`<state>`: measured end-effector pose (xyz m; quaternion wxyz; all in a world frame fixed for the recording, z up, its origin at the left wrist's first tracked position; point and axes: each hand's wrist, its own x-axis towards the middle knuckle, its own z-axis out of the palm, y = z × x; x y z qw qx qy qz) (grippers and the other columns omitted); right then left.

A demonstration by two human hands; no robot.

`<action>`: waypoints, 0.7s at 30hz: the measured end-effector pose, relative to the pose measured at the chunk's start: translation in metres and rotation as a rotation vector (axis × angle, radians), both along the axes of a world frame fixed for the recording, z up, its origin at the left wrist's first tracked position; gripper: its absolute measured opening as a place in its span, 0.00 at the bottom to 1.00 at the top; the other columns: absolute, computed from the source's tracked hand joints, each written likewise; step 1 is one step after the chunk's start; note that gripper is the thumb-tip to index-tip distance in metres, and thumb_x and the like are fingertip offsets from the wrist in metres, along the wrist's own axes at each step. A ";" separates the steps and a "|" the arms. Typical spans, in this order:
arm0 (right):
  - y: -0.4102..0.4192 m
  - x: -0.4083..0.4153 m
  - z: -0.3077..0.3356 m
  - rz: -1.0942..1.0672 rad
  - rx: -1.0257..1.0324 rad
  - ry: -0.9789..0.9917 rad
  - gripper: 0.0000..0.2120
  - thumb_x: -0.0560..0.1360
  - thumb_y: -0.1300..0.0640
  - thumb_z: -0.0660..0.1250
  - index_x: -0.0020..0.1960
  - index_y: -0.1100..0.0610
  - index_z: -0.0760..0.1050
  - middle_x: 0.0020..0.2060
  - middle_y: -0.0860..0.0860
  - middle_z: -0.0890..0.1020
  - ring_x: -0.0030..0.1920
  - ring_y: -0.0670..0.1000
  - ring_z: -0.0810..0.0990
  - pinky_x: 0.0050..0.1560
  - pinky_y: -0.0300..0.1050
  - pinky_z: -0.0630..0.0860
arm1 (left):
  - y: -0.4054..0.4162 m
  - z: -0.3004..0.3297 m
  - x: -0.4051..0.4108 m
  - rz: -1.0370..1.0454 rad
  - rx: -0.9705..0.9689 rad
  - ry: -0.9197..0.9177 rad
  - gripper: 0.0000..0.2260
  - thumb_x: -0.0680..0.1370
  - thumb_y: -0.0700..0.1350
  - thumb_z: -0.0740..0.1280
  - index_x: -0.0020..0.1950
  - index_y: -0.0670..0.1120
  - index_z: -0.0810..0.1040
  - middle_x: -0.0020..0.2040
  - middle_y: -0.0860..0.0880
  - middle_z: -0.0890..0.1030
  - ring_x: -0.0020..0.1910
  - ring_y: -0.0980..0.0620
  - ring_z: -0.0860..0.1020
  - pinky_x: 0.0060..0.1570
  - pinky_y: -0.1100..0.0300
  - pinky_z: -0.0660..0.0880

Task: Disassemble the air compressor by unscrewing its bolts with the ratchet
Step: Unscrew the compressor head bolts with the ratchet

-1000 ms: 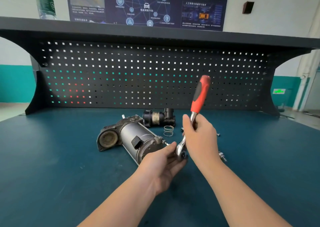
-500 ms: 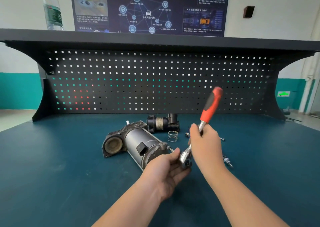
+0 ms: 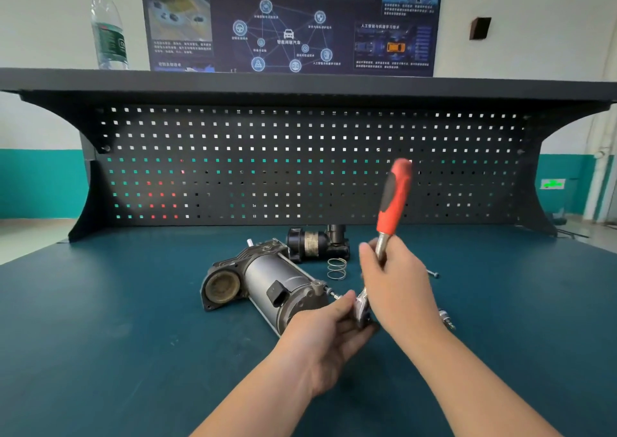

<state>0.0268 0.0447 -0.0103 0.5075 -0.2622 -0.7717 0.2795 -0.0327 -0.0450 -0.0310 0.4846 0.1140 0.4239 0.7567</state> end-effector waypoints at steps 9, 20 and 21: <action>-0.015 0.000 -0.007 0.128 0.305 0.147 0.16 0.75 0.48 0.67 0.35 0.46 0.61 0.30 0.43 0.73 0.29 0.45 0.70 0.30 0.35 0.65 | -0.003 0.003 -0.002 -0.006 -0.014 -0.003 0.05 0.77 0.33 0.63 0.47 0.35 0.79 0.32 0.42 0.80 0.30 0.48 0.80 0.27 0.58 0.78; 0.021 -0.010 -0.017 0.063 -1.012 0.304 0.06 0.79 0.59 0.60 0.53 0.61 0.71 0.26 0.52 0.78 0.12 0.43 0.64 0.16 0.30 0.57 | -0.001 0.004 -0.001 -0.029 -0.003 -0.046 0.07 0.77 0.37 0.65 0.45 0.33 0.76 0.43 0.34 0.82 0.38 0.40 0.82 0.31 0.57 0.81; 0.021 -0.011 -0.020 0.077 -1.105 0.337 0.12 0.79 0.59 0.59 0.61 0.60 0.69 0.25 0.52 0.77 0.12 0.42 0.64 0.16 0.29 0.57 | -0.001 0.004 -0.001 -0.030 -0.006 -0.040 0.07 0.77 0.37 0.65 0.46 0.32 0.76 0.42 0.34 0.82 0.37 0.40 0.82 0.30 0.57 0.81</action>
